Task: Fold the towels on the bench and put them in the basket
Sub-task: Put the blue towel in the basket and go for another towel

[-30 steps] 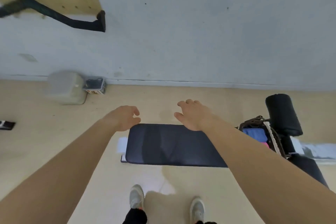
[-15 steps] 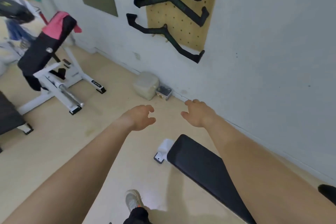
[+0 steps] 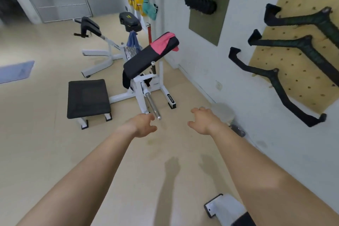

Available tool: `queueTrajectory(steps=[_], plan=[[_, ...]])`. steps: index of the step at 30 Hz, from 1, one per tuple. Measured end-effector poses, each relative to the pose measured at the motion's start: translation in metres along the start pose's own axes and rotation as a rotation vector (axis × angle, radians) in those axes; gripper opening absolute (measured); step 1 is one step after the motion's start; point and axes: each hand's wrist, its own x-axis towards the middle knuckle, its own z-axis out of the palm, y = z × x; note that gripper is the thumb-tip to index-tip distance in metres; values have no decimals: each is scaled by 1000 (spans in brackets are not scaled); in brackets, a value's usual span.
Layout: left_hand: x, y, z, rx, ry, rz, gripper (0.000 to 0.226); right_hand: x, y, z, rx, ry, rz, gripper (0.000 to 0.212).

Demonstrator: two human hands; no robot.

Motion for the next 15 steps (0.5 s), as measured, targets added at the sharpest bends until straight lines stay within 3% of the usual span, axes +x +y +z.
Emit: queueTrajectory(steps=[7, 15], plan=[[74, -91, -81, -53, 43, -87, 54, 118, -83, -40, -2, 15, -91, 57], [205, -133, -147, -23, 38, -82, 54, 276, -100, -67, -22, 4, -103, 56]])
